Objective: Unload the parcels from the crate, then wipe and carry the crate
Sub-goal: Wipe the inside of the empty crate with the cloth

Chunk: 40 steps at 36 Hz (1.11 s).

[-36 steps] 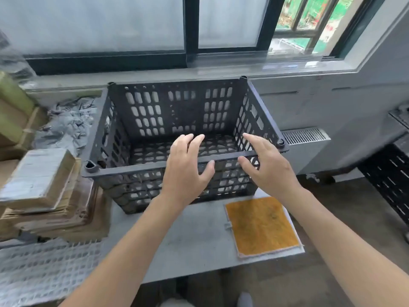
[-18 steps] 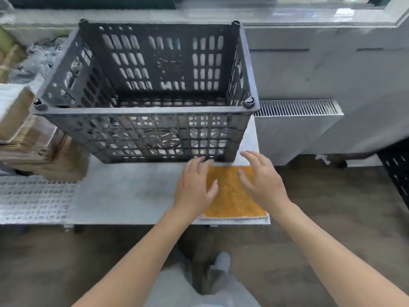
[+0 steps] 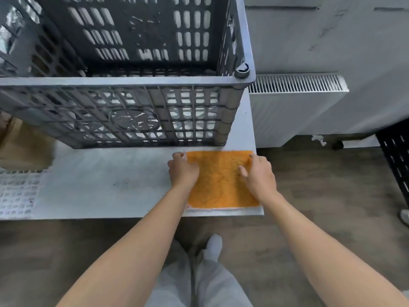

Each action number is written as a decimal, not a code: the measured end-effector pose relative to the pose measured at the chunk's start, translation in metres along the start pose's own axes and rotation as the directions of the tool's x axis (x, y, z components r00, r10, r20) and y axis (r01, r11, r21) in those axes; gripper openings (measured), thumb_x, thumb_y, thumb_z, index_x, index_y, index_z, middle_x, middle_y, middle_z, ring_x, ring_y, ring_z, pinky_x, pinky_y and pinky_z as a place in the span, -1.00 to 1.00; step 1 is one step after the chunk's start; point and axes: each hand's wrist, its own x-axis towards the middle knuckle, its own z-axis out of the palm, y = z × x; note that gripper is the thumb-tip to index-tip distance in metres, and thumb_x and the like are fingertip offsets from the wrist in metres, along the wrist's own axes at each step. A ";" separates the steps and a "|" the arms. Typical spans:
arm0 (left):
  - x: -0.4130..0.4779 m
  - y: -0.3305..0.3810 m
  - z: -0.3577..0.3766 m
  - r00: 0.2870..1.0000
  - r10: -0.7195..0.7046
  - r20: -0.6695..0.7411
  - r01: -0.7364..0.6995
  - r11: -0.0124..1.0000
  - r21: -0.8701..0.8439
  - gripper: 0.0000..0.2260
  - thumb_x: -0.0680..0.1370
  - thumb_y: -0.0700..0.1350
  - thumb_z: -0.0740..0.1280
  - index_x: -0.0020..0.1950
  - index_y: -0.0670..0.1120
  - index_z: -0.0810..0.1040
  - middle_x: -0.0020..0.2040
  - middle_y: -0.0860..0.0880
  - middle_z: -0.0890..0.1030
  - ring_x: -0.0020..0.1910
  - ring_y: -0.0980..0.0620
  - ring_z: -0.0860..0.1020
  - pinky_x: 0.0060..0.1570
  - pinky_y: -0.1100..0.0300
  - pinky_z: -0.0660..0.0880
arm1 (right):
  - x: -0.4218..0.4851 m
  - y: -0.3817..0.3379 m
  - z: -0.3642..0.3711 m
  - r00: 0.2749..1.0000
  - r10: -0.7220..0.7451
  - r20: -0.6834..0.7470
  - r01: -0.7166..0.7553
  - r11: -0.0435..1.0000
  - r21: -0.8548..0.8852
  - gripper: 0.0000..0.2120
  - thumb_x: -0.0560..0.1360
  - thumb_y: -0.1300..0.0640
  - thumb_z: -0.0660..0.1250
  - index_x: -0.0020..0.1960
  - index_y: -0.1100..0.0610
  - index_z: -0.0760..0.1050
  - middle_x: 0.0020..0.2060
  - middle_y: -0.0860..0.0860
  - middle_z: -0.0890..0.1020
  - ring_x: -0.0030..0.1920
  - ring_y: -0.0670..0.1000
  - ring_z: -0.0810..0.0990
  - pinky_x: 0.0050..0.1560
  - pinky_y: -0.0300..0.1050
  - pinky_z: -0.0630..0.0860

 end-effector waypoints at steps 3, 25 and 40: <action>0.006 0.005 -0.001 0.996 -0.086 -0.005 0.085 0.993 -0.080 -0.56 0.57 -0.15 0.29 0.42 -0.11 0.29 0.33 -0.14 0.40 0.11 -0.14 0.53 -0.08 0.10 0.45 | 0.006 -0.002 0.001 0.998 0.056 -0.014 -0.055 0.996 0.064 -0.47 0.58 -0.09 0.27 0.42 0.19 0.28 0.25 0.15 0.42 0.25 0.17 0.41 0.14 0.05 0.44; -0.023 -0.003 -0.049 0.969 0.101 0.227 -0.011 0.930 -0.368 -0.87 0.66 0.02 0.20 0.08 0.11 0.54 0.06 0.05 0.65 0.00 0.05 0.61 -0.04 0.05 0.54 | -0.010 -0.020 -0.033 0.966 -0.129 0.223 -0.013 0.840 0.542 -0.84 0.59 -0.03 0.28 0.07 0.04 0.43 -0.04 -0.02 0.57 -0.04 -0.04 0.54 -0.08 -0.12 0.48; -0.102 0.042 -0.180 0.906 0.423 0.005 -0.340 0.735 -0.586 -0.83 0.69 -0.10 0.15 0.08 -0.04 0.54 -0.15 0.01 0.67 -0.20 0.08 0.66 -0.24 0.19 0.61 | -0.074 -0.121 -0.140 0.818 -0.555 0.151 0.343 0.682 0.646 -0.87 0.53 0.04 0.38 0.03 -0.12 0.49 -0.06 -0.14 0.62 -0.13 -0.24 0.63 -0.22 -0.43 0.51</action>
